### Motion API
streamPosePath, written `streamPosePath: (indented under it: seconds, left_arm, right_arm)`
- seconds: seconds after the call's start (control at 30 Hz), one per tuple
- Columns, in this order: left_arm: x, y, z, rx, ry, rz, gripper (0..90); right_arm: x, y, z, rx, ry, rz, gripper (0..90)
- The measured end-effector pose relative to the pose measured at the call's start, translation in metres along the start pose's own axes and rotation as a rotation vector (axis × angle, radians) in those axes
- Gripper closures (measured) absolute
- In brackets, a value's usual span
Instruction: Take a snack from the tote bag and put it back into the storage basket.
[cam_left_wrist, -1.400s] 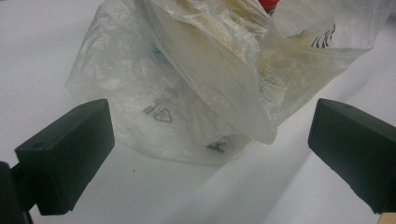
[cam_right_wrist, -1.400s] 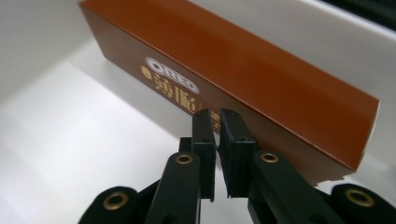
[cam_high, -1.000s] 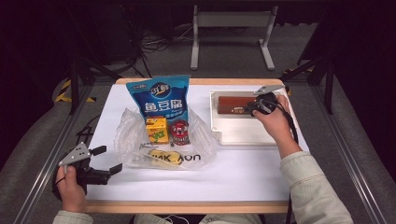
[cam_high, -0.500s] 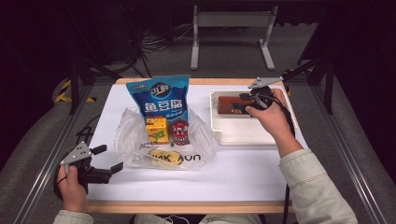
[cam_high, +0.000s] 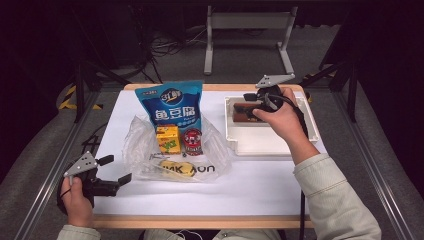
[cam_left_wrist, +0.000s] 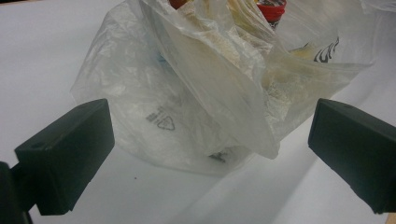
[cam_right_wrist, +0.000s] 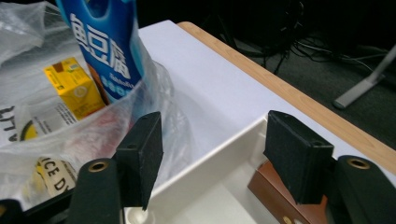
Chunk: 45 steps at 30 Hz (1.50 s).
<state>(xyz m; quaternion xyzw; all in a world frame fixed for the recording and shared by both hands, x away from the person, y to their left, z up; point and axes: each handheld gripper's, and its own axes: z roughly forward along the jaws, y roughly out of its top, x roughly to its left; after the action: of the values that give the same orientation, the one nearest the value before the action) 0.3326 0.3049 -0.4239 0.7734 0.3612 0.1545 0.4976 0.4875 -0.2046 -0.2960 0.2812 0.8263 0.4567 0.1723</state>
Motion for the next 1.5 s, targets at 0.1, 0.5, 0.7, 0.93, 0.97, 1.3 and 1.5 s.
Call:
streamPosePath:
  seconds: [0.1,0.5,0.7,0.93,0.97,1.3,1.5]
  left_arm:
    - [0.000,0.000,0.000,0.000,-0.003,0.003,0.9]
    - [0.001,-0.001,0.000,0.017,0.016,0.010,0.9]
    - [0.001,-0.002,0.000,0.016,0.012,0.010,0.9]
    - [0.000,-0.003,-0.002,0.011,0.008,0.006,1.0]
    - [-0.001,-0.003,-0.002,0.008,0.009,0.005,1.0]
    - [-0.005,-0.005,-0.005,-0.004,0.018,-0.006,1.0]
    - [-0.004,-0.007,-0.006,0.010,0.023,-0.005,1.0]
  right_arm:
    - [0.007,0.010,0.005,-0.011,0.025,-0.028,34.0]
    - [0.016,0.030,0.026,-0.010,0.059,-0.077,29.0]
    - [0.017,0.036,0.035,-0.029,0.082,-0.073,28.5]
    - [0.022,0.046,0.048,-0.077,0.143,-0.058,28.4]
    - [0.023,0.048,0.051,-0.075,0.144,-0.063,28.3]
    - [0.030,0.063,0.076,-0.058,0.162,-0.097,28.2]
    - [0.035,0.069,0.089,-0.056,0.182,-0.115,27.9]
